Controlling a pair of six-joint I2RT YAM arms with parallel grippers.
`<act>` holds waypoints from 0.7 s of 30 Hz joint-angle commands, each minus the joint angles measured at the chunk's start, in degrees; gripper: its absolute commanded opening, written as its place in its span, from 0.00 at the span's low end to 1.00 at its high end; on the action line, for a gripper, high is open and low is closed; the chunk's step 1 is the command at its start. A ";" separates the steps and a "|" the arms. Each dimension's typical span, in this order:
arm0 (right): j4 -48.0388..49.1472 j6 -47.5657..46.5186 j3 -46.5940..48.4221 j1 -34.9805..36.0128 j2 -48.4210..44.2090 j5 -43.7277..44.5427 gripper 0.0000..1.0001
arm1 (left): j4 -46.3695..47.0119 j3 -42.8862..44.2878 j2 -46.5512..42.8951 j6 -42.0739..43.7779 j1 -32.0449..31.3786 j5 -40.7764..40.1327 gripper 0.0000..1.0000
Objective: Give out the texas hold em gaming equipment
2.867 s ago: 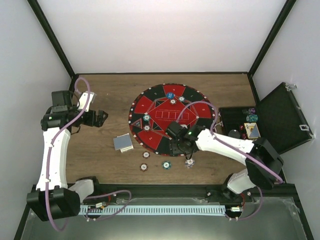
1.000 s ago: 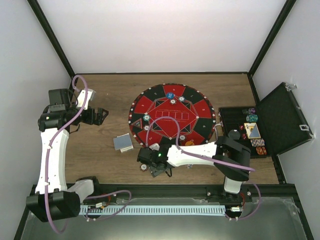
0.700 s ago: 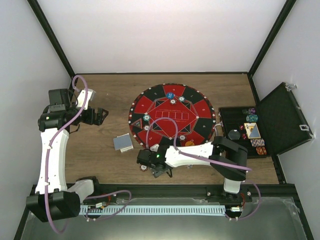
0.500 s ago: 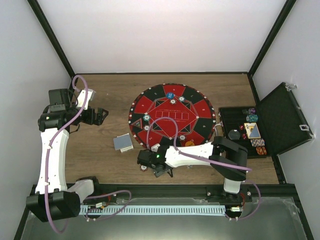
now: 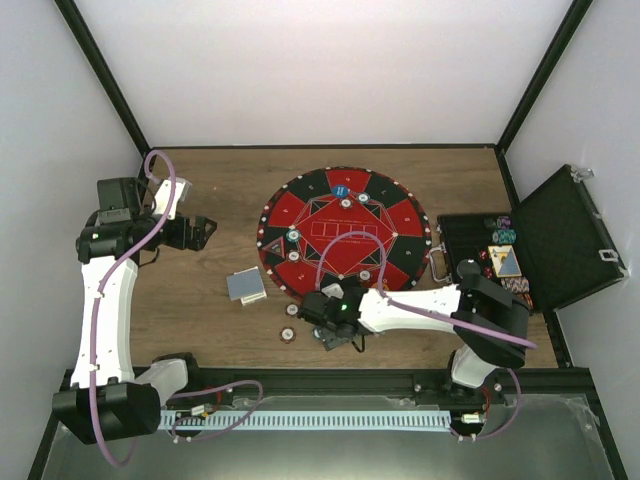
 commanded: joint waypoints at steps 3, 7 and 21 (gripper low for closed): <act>5.55 -1.81 -1.62 -1.83 -1.12 -3.35 0.72 | -0.11 1.69 -0.58 0.77 0.30 0.10 1.00; 5.90 -2.34 -2.08 -1.87 0.61 -3.70 0.70 | -0.27 2.05 -0.53 0.81 0.29 -0.10 1.00; 5.63 -2.87 -4.11 -2.00 -0.39 -3.67 0.56 | -0.51 2.58 -0.28 0.52 0.28 0.31 1.00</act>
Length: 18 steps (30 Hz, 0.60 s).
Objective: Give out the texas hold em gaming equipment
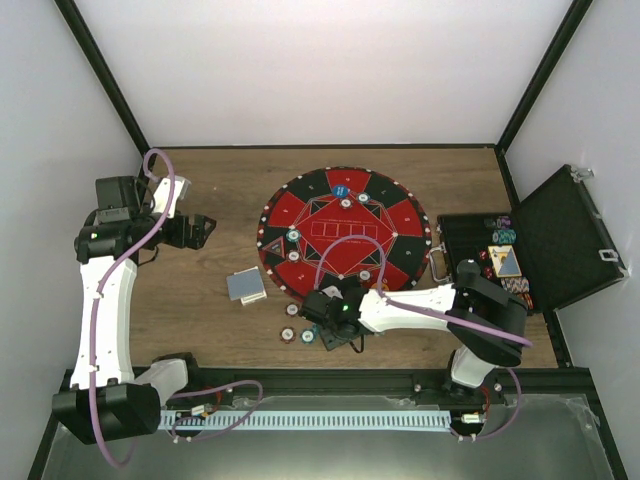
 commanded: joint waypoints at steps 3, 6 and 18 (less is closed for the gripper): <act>-3.18 -0.68 0.46 -0.30 0.12 2.32 0.56 | -0.36 1.81 -0.14 0.33 0.29 0.46 1.00; -5.03 -1.85 2.34 -0.26 1.83 2.99 0.62 | -0.40 2.07 -0.01 0.33 0.29 0.55 1.00; -9.08 -2.66 6.87 0.27 4.42 4.60 0.68 | 0.01 1.68 0.14 0.29 0.30 0.64 1.00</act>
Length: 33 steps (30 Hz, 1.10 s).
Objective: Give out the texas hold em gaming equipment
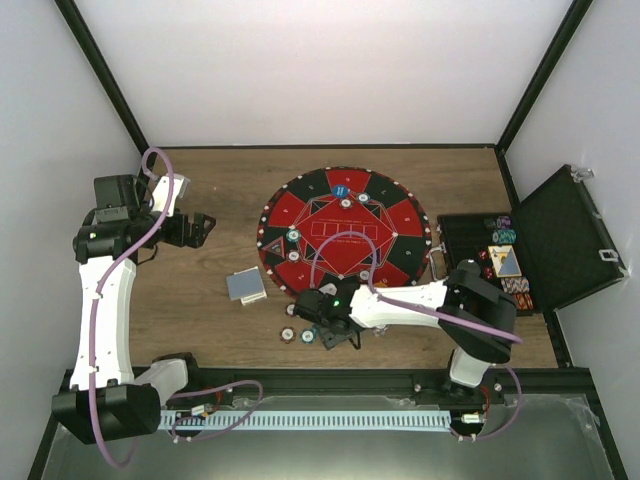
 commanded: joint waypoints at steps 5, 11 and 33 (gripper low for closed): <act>-1.95 -0.70 1.76 0.11 2.08 2.01 0.68 | 0.06 0.43 -0.08 0.76 0.30 0.00 1.00; -0.23 -0.60 1.27 0.07 2.03 -0.27 0.61 | 0.36 0.13 -0.03 0.67 0.30 0.15 1.00; -1.93 1.09 0.46 0.58 -0.07 0.84 0.58 | 0.28 0.13 -0.56 0.39 0.28 -0.15 1.00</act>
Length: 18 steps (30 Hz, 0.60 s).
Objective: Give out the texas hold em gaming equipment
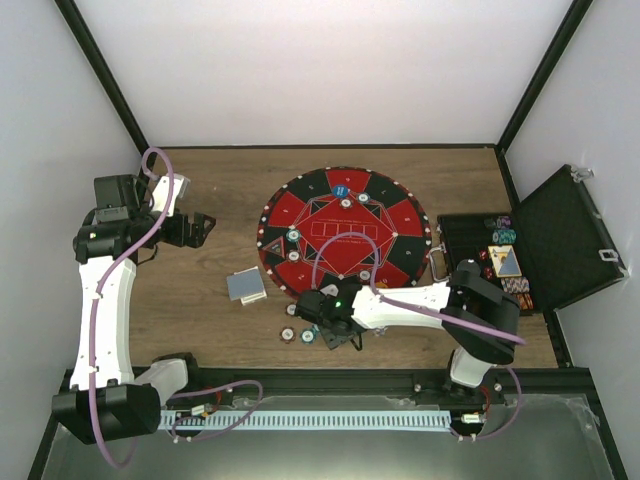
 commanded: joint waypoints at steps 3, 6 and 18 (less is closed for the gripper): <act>-0.87 -0.14 1.14 -0.51 1.10 0.46 0.61 | 0.15 0.29 -0.65 0.45 0.30 -0.06 1.00; 0.17 -0.79 1.07 -1.22 1.41 -0.30 0.62 | 0.15 0.30 -0.64 0.30 0.25 0.19 1.00; 3.18 -2.49 1.36 -3.17 2.04 -3.10 0.50 | 0.24 0.13 -0.69 0.43 0.28 -0.14 1.00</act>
